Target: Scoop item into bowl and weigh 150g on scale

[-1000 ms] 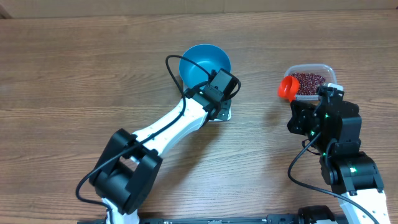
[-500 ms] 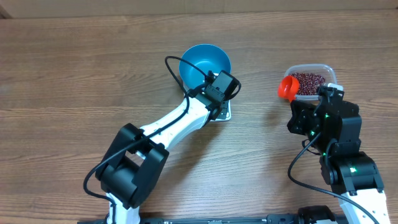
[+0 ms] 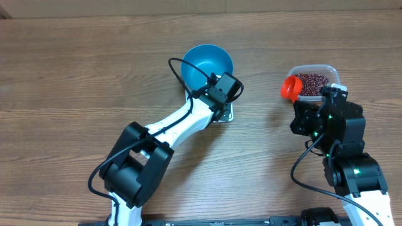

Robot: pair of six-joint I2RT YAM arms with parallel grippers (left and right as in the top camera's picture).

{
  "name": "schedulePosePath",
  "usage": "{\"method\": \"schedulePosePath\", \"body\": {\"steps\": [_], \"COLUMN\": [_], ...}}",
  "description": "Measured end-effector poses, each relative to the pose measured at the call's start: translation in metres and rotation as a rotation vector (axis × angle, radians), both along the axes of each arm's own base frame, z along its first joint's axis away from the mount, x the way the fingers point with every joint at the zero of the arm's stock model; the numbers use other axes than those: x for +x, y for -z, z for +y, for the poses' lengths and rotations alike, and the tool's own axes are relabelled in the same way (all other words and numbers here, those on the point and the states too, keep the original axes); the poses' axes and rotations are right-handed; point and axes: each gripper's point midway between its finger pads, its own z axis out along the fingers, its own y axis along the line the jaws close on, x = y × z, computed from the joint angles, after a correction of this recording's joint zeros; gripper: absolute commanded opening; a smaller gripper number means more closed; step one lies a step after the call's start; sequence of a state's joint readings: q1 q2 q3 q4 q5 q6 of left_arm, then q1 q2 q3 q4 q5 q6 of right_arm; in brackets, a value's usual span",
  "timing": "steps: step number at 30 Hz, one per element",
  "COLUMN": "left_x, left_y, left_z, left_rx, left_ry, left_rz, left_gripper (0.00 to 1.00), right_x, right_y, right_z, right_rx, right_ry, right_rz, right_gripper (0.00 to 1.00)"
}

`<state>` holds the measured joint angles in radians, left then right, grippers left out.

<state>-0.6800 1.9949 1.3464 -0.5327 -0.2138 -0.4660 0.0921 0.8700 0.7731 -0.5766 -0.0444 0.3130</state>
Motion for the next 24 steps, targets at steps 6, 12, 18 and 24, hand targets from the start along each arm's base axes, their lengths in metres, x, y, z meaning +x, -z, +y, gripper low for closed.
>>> {"method": "schedulePosePath", "body": {"steps": [6, 12, 18, 24], "left_x": [0.0007, 0.0009, 0.0011, 0.0005], "left_y": [0.0033, 0.0076, 0.0077, 0.0079], "left_z": [-0.0005, -0.0007, -0.0009, -0.0012], "left_rx": [0.001, 0.005, 0.004, 0.003], "left_ry": [0.000, 0.000, 0.000, 0.001], "left_rz": [0.001, 0.006, 0.005, 0.008], "left_gripper": [0.04, 0.04, 0.04, 0.04], "right_x": [-0.0001, 0.0000, -0.0001, -0.0001], "right_y": [0.0001, 0.0000, 0.0002, 0.0002], "right_z": [0.0000, -0.0001, 0.0000, 0.0000], "right_rx": [0.000, 0.000, 0.000, 0.000], "right_ry": [0.000, 0.000, 0.000, 0.000], "right_rz": [0.000, 0.000, 0.001, 0.001], "right_gripper": [0.04, 0.04, 0.03, 0.04]}}
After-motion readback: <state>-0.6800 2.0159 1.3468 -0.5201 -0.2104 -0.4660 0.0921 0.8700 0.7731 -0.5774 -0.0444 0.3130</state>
